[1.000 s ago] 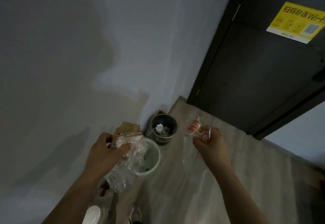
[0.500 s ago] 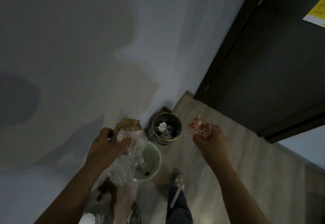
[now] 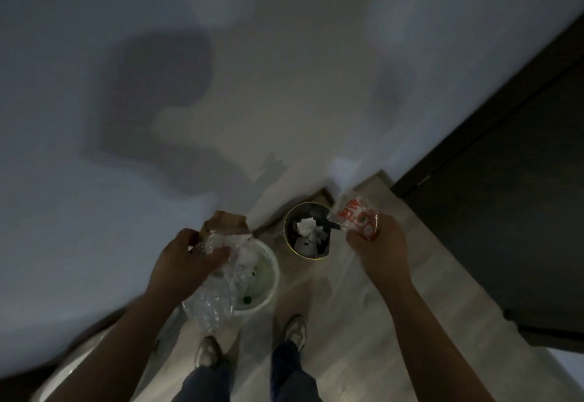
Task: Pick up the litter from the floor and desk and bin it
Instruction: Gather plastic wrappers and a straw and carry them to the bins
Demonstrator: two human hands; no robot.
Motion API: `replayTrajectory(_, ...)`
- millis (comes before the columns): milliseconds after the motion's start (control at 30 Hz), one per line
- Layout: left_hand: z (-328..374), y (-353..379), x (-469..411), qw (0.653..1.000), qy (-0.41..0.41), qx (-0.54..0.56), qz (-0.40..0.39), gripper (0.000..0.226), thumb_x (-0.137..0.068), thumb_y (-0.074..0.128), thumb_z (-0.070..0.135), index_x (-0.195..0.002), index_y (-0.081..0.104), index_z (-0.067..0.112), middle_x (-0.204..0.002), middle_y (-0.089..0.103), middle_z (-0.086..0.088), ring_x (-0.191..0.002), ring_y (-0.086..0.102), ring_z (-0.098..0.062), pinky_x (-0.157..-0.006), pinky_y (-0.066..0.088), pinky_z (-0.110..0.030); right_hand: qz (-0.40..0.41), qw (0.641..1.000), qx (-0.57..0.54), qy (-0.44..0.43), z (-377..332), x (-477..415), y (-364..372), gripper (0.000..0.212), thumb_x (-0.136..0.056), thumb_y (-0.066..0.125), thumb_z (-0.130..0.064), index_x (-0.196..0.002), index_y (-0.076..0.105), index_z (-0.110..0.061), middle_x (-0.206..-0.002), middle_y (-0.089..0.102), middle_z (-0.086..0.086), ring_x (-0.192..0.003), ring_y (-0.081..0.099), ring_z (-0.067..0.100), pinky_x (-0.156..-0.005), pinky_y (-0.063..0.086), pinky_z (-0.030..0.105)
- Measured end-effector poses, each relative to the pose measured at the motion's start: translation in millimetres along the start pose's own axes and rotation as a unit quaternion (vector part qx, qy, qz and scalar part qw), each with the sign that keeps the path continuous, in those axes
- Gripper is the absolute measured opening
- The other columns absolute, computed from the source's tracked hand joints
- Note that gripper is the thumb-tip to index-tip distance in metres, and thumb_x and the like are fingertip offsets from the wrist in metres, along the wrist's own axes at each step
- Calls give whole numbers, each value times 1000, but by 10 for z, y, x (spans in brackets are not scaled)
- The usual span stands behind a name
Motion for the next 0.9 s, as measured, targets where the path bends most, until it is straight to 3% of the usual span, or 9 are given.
replayTrajectory(200, -298, 241, 70, 998, -64, 1, 4, 38, -68, 77, 49, -83, 54, 23, -80, 61, 2, -72, 60, -20, -57, 40, -29, -9, 999, -34, -14, 123, -228, 199, 30, -69, 73, -5, -64, 52, -25, -62, 55, -8, -46, 52, -4, -36, 32, 5)
replayTrajectory(300, -532, 343, 65, 996, -93, -10, 2, 35, -70, 78, 47, -79, 52, 25, -80, 62, -2, -66, 62, -21, -57, 50, -33, -43, 999, -11, -1, 294, -270, 401, 17, -72, 73, -10, -77, 59, -18, -72, 60, 1, -51, 54, 1, -37, 34, 7)
replayTrajectory(400, -742, 402, 58, 995, -98, -29, 1, 38, -68, 77, 49, -85, 54, 23, -77, 60, 2, -65, 61, -16, -54, 48, -29, -78, 997, 19, -8, 426, -278, 602, 16, -73, 72, -14, -82, 59, -17, -83, 60, 7, -62, 56, 10, -42, 36, 8)
replayTrajectory(533, -995, 441, 48, 993, -107, -45, 16, 51, -65, 78, 52, -100, 58, 20, -77, 57, 11, -68, 56, -10, -54, 40, -25, -101, 994, 38, -15, 489, -238, 853, 17, -71, 70, -11, -71, 55, -18, -71, 57, 3, -54, 51, 6, -41, 35, 10)
replayTrajectory(633, -1158, 517, 36, 993, -108, -54, 0, 52, -63, 76, 57, -97, 61, 20, -86, 63, -2, -73, 60, -19, -56, 42, -27, -126, 992, 28, 0, 564, -191, 1026, 16, -70, 68, -9, -65, 53, -12, -60, 55, 5, -43, 44, 6, -36, 32, 14)
replayTrajectory(767, -1297, 595, 38, 988, -130, -76, -14, 63, -64, 77, 55, -109, 59, 15, -103, 61, -8, -89, 60, -28, -69, 47, -35, -149, 989, 14, 23, 642, -142, 1185, 16, -73, 67, -9, -67, 53, -13, -67, 55, 5, -46, 46, 7, -38, 33, 13)
replayTrajectory(900, -1354, 674, -29, 988, -124, -86, -27, 61, -65, 77, 53, -108, 60, 13, -106, 60, -9, -92, 58, -26, -74, 51, -38, -156, 987, 7, 44, 770, -144, 1334, 14, -73, 68, -8, -73, 55, -13, -68, 57, 2, -47, 47, 3, -39, 35, 11)
Point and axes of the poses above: each hand's wrist, its own x-axis away from the middle knuckle, its own y-axis out of the palm, z = x × y, the point moved 6 cm from there along -x, towards the middle knuckle
